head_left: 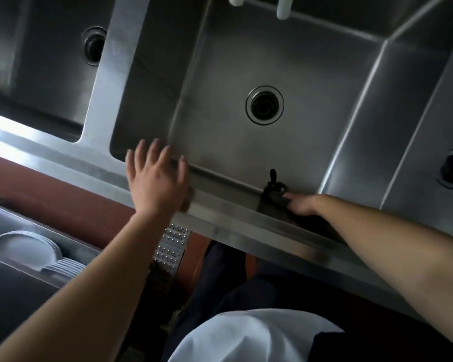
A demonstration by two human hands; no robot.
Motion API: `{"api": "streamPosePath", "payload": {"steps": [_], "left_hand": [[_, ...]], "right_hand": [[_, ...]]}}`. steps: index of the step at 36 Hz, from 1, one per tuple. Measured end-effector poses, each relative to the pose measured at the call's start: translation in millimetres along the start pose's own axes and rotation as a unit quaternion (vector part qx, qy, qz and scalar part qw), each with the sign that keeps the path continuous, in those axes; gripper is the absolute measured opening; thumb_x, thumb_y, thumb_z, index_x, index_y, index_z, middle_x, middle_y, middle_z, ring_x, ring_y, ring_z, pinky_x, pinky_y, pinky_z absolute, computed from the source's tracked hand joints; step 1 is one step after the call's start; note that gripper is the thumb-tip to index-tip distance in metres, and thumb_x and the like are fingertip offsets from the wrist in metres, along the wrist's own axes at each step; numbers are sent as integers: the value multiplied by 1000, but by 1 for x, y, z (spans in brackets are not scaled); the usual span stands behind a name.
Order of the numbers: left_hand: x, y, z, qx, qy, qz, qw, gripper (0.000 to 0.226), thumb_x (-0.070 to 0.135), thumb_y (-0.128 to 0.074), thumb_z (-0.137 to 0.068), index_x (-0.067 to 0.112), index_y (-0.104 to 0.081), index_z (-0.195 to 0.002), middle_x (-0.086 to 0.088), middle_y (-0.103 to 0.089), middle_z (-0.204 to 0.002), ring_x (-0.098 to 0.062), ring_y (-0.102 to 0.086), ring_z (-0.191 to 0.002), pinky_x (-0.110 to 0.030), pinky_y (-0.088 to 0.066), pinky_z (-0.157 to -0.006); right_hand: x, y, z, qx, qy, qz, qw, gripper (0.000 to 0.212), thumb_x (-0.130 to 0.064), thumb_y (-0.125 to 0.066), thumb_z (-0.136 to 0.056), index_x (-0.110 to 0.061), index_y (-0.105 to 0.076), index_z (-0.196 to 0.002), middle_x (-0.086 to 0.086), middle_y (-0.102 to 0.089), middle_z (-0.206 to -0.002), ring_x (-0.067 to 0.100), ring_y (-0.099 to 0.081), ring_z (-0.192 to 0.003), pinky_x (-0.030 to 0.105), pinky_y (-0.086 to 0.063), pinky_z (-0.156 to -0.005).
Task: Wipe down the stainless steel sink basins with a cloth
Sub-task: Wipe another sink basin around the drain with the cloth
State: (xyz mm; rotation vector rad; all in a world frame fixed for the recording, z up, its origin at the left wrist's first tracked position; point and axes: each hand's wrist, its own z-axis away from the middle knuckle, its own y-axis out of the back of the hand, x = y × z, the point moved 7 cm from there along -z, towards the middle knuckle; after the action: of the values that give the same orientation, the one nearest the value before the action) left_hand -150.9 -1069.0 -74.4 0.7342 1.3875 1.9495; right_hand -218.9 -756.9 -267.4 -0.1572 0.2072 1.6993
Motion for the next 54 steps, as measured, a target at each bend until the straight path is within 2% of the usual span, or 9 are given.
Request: {"api": "streamPosePath", "payload": {"steps": [4, 11, 20, 23, 26, 33, 39, 45, 54], "left_hand": [[-27, -2, -8, -56, -6, -27, 998, 55, 53, -30, -92, 21, -63, -123, -7, -52, -139, -29, -26, -142, -47, -5, -121], [-33, 2, -6, 40, -10, 15, 999, 34, 37, -43, -84, 22, -73, -90, 1, -72, -98, -26, -55, -110, -50, -23, -116], [-35, 3, -5, 71, -14, 48, 996, 22, 27, -53, -81, 20, -71, -71, 5, -69, -75, -22, -60, -96, -50, -27, -114], [-35, 4, -5, 79, -12, 62, 995, 20, 24, -54, -80, 18, -70, -69, 4, -68, -72, -23, -61, -94, -49, -28, -114], [-36, 5, -5, 74, -16, 65, 995, 20, 25, -54, -79, 19, -70, -69, 4, -68, -74, -22, -63, -95, -48, -28, -115], [-39, 3, -7, 74, -15, 81, 994, 21, 27, -55, -77, 21, -74, -74, 5, -72, -78, -20, -64, -99, -45, -25, -117], [-40, 4, -6, 109, -19, 91, 990, 21, 27, -55, -77, 19, -73, -70, 4, -71, -74, -21, -64, -97, -43, -25, -118], [-41, 1, -5, 108, -20, 84, 990, 20, 27, -57, -78, 19, -74, -74, 4, -71, -77, -20, -63, -98, -41, -20, -120], [-44, -1, -3, 80, -36, 111, 990, 57, 36, -42, -88, 15, -49, -140, -4, -50, -146, -25, -39, -139, -41, -12, -122]], "right_hand": [[4, 5, -1, 52, -44, 80, 994, 60, -54, -30, -101, -33, -19, -156, 5, -25, -162, 32, -34, -143, 42, -26, -116], [-3, 15, -9, 76, -33, 4, 997, 43, -1, -50, -93, -14, -60, -133, 10, -55, -140, 31, -55, -121, 28, -42, -96], [-77, 19, -30, 98, -17, 38, 994, 42, -4, -50, -91, -22, -64, -127, 8, -63, -128, 28, -60, -109, 25, -43, -80], [-145, 21, -49, 91, 41, 83, 992, 49, -8, -47, -96, -19, -47, -144, 9, -52, -141, 29, -53, -124, 24, -40, -86], [-221, 25, -72, 78, 107, 136, 982, 54, -16, -49, -100, -12, -32, -152, 12, -37, -155, 30, -38, -140, 27, -30, -108], [-332, 33, -99, 62, 180, 157, 969, 42, -23, -41, -104, -7, -46, -142, 17, -48, -146, 30, -47, -132, 32, -36, -106], [-322, 31, -90, 92, 201, 160, 962, 41, -41, -39, -103, -25, -52, -139, 10, -53, -143, 29, -53, -126, 36, -42, -103], [-295, 33, -49, 79, 235, 18, 969, 30, -17, -52, -100, -17, -64, -128, 8, -63, -131, 21, -57, -116, 31, -42, -96], [-245, 34, 87, 105, 252, -82, 959, 34, 6, -54, -94, 1, -59, -128, 18, -63, -127, 14, -51, -107, 35, -39, -107]]}}
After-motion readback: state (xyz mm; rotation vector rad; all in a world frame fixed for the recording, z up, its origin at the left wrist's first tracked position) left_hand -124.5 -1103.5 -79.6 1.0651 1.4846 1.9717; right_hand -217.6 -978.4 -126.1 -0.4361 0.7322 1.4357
